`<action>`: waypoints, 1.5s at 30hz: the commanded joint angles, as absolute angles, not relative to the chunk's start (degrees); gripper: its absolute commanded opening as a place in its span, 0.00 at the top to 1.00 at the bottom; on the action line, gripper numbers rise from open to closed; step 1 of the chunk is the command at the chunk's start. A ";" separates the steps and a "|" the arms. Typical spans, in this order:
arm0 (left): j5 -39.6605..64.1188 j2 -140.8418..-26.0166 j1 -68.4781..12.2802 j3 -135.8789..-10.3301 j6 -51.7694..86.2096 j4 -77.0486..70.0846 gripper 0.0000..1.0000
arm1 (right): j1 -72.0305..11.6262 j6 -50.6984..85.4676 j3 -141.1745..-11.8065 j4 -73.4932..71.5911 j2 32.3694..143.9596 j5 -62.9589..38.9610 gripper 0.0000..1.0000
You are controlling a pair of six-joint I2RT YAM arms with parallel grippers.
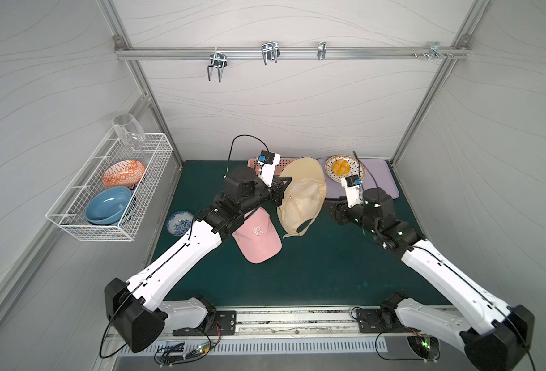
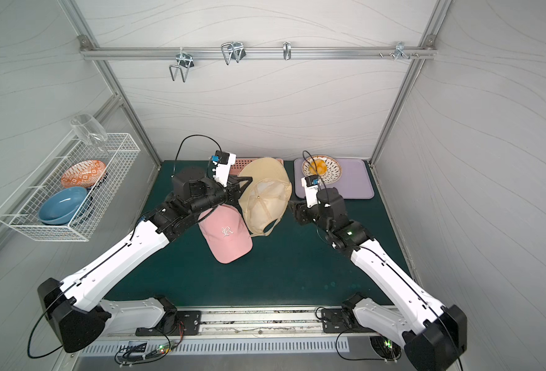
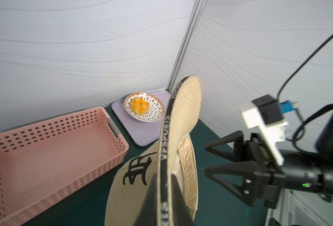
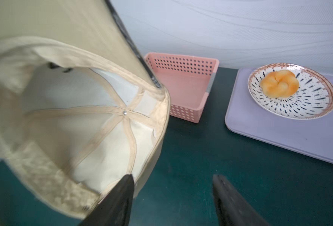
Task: Turn the baseball cap inside out
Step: Turn over the baseball cap, then place the baseball cap at the center of the board.
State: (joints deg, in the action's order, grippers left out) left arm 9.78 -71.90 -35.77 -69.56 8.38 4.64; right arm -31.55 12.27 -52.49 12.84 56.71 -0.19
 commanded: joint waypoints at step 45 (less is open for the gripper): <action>8.23 -80.86 -50.75 -48.78 -71.67 -49.27 0.18 | -12.27 63.63 -53.07 7.28 58.30 -39.36 0.86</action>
State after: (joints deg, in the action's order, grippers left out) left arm 7.44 -84.33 -49.74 -49.25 -70.30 -44.88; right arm -13.28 65.93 -53.98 6.09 59.75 -39.35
